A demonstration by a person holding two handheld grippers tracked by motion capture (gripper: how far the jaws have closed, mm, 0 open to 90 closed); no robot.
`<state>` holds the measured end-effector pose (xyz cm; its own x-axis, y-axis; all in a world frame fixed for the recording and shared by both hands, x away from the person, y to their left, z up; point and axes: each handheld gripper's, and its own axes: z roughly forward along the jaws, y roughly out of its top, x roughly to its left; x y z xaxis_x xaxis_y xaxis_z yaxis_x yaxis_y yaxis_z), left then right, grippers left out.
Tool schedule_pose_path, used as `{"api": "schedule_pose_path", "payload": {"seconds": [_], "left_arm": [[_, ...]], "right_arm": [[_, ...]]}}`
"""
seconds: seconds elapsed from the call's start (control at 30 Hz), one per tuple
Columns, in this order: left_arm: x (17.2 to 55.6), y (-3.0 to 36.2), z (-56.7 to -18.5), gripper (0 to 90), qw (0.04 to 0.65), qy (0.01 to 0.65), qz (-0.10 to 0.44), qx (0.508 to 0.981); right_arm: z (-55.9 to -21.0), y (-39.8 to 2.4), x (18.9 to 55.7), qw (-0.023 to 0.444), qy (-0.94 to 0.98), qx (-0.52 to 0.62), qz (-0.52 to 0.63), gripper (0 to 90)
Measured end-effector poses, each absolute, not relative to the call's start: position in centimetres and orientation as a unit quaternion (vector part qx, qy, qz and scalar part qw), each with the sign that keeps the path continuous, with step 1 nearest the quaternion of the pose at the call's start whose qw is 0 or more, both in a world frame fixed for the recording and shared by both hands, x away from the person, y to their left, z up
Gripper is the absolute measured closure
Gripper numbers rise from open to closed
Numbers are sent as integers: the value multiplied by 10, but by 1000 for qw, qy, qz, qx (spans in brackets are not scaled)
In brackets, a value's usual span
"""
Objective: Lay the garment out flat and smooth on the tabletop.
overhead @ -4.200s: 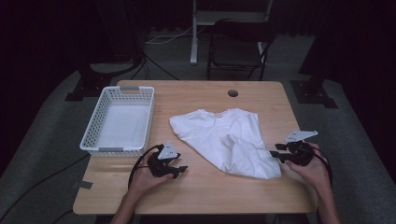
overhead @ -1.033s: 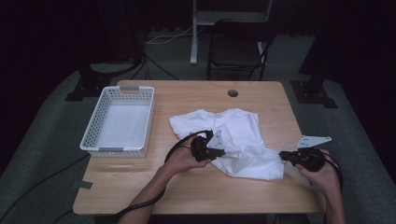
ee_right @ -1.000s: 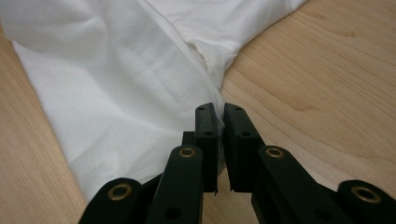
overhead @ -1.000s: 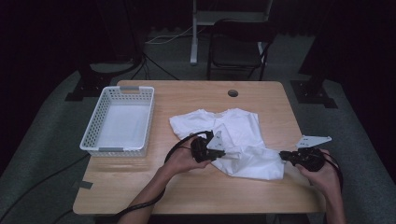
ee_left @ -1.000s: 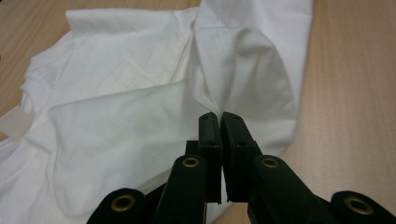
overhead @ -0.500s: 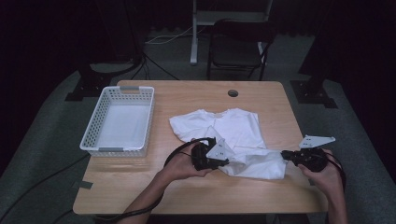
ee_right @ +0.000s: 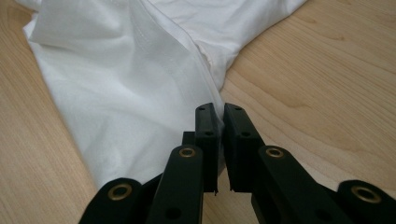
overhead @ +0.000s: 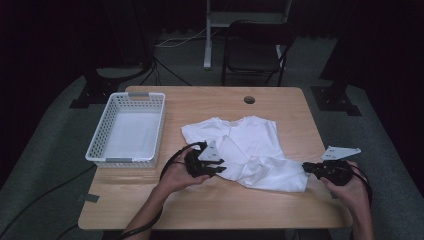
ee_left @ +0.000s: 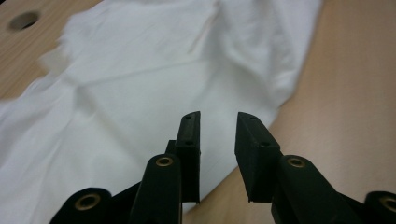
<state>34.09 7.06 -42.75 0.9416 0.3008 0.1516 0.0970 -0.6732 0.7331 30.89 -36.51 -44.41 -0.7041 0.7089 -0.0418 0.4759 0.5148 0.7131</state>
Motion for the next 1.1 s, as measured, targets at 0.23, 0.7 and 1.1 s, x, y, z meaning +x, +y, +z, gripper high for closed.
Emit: {"api": "schedule_pose_path", "payload": {"seconds": [0.23,0.7,1.1], "left_arm": [[350,96,-449,667,362,154,139,909],[368,82,-468,619,358,148,114,915],[360,69,-470,816,348,131,127,920]], "right_arm": [[-446,-363,310,164,855,347,350,842],[-449,-364,309,159,854,350,350,842],[-451,-368,307,158,853,352,352,841]]}}
